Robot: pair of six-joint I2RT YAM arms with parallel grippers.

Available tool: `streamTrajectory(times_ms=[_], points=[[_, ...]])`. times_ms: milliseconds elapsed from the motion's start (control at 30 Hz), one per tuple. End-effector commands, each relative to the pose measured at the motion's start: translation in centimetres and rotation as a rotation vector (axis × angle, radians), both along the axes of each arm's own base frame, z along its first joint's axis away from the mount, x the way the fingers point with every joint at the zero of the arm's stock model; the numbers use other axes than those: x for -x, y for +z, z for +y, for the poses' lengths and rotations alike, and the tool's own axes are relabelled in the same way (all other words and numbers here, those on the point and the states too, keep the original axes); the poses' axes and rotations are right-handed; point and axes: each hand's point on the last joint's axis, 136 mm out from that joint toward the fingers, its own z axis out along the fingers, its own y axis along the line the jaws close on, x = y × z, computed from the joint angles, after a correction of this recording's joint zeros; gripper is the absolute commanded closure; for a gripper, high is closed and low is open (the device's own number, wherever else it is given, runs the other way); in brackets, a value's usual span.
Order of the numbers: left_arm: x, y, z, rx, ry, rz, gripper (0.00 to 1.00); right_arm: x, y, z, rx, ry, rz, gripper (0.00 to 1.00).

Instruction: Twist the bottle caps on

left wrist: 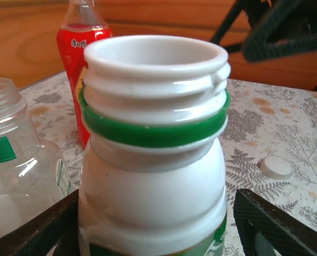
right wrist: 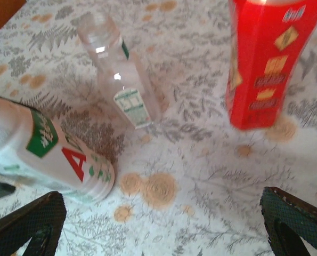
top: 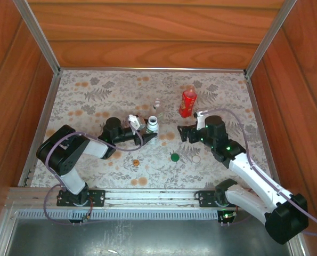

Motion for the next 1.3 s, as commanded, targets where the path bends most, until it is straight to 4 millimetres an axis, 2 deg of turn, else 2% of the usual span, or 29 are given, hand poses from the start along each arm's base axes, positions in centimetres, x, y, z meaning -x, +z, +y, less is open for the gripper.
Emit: streamTrajectory(times_ms=[0,300,433,600,867,1100,1267], points=[[0.3,1.2,-0.2,0.058,-0.005,-0.057,0.26,0.7,-0.1,0.8,-0.057,0.008,0.018,0.00],[0.2,0.1,-0.3,0.067,-0.007,-0.060,0.26,1.1,-0.9,2.2,-0.031,0.031,0.017,0.00],[-0.3,0.1,-0.5,0.068,0.000,-0.061,0.30,1.1,-0.9,2.5,-0.024,0.031,0.014,0.00],[-0.4,0.1,-0.7,0.069,-0.006,-0.061,0.35,1.1,-0.9,2.4,-0.011,0.020,0.013,0.00],[-0.3,-0.1,-1.3,0.072,-0.025,-0.048,0.32,1.3,-1.7,2.1,0.000,0.009,0.029,0.00],[-0.3,-0.2,-1.6,0.075,-0.032,-0.040,0.37,1.5,-2.9,2.3,0.005,0.007,0.061,0.00],[0.0,-0.2,-1.7,0.074,-0.041,-0.043,0.47,1.9,-4.0,2.2,0.005,-0.001,0.089,0.00]])
